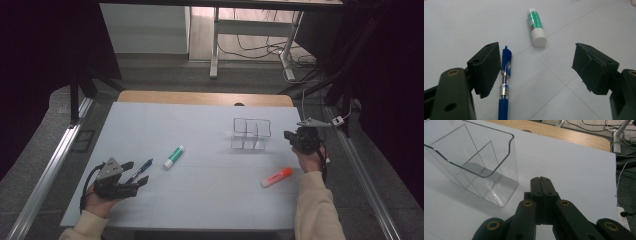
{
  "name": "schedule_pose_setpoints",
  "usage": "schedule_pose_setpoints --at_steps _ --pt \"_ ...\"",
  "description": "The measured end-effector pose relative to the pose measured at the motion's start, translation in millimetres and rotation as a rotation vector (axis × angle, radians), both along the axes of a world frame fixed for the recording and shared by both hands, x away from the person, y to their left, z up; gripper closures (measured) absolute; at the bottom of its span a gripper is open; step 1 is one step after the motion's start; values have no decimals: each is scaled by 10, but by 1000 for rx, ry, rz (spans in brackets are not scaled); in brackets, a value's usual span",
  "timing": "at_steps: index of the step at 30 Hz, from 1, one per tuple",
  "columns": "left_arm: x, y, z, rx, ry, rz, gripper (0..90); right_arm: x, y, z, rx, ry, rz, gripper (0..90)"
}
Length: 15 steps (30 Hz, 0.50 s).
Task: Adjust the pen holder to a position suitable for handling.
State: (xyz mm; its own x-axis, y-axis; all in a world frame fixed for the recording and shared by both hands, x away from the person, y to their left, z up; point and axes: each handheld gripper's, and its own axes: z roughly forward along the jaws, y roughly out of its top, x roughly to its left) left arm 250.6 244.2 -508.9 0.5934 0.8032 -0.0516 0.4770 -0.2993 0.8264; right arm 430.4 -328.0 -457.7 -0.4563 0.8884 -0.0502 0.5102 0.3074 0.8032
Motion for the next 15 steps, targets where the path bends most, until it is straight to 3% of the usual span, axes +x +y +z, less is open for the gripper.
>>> schedule_pose_setpoints --at_steps 15 --pt "1 5 -2 0 2 2 227 185 202 -226 -17 75 55 890"
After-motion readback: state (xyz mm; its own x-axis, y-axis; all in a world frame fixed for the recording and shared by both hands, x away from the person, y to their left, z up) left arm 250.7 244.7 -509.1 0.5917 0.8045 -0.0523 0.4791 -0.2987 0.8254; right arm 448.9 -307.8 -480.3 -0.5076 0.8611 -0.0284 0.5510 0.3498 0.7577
